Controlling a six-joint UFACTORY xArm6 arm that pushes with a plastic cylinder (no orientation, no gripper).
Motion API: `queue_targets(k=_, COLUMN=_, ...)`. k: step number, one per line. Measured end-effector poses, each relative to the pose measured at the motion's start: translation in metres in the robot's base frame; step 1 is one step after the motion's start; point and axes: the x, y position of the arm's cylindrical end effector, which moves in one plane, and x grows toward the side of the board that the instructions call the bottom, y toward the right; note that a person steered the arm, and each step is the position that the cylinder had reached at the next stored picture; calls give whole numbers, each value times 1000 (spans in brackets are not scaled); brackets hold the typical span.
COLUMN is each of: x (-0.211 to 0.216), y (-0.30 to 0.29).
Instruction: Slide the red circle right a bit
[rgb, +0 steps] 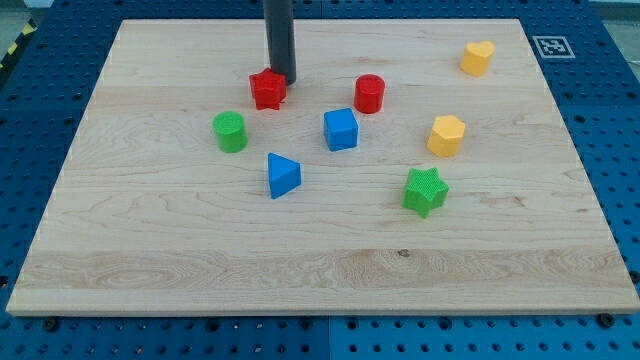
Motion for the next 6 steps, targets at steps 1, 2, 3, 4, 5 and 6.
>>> queue_targets(k=1, x=0, y=21)
queue_targets(k=2, x=3, y=47)
queue_targets(k=3, x=22, y=51)
queue_targets(k=4, x=39, y=61)
queue_targets(k=5, x=46, y=89)
queue_targets(k=6, x=46, y=112)
